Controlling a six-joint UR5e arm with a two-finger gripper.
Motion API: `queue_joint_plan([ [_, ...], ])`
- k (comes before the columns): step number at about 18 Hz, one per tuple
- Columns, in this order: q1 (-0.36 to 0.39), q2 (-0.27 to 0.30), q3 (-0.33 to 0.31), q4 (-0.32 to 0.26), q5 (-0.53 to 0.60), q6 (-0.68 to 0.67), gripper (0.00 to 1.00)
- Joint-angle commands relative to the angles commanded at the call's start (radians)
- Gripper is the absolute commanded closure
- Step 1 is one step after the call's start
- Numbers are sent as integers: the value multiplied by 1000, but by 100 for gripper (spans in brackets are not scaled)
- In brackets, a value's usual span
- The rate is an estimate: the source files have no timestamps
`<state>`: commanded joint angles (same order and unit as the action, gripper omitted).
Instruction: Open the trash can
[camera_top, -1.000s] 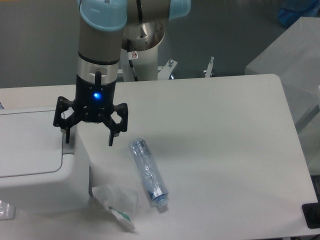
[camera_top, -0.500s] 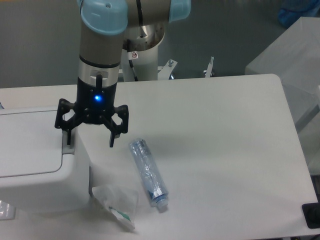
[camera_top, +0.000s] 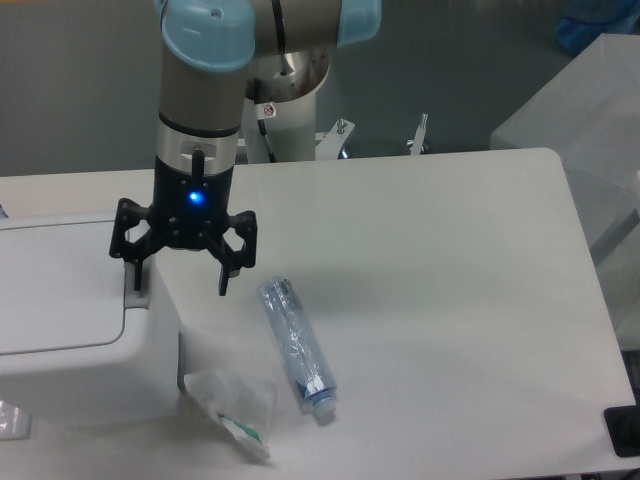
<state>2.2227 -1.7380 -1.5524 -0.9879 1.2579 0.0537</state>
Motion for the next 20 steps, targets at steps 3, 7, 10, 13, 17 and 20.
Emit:
queue_joint_plan([
  [3,0,0,-2,3,0,3,0],
  [7,0,0,-3,5,0,5,0],
  [10,0,2,-14,26,0,5,0],
  [13,0,3,-23,40,2,5,0],
  [17,0,3,-23,40,0,5,0],
  [20,0,3,-23,40,2,5,0],
])
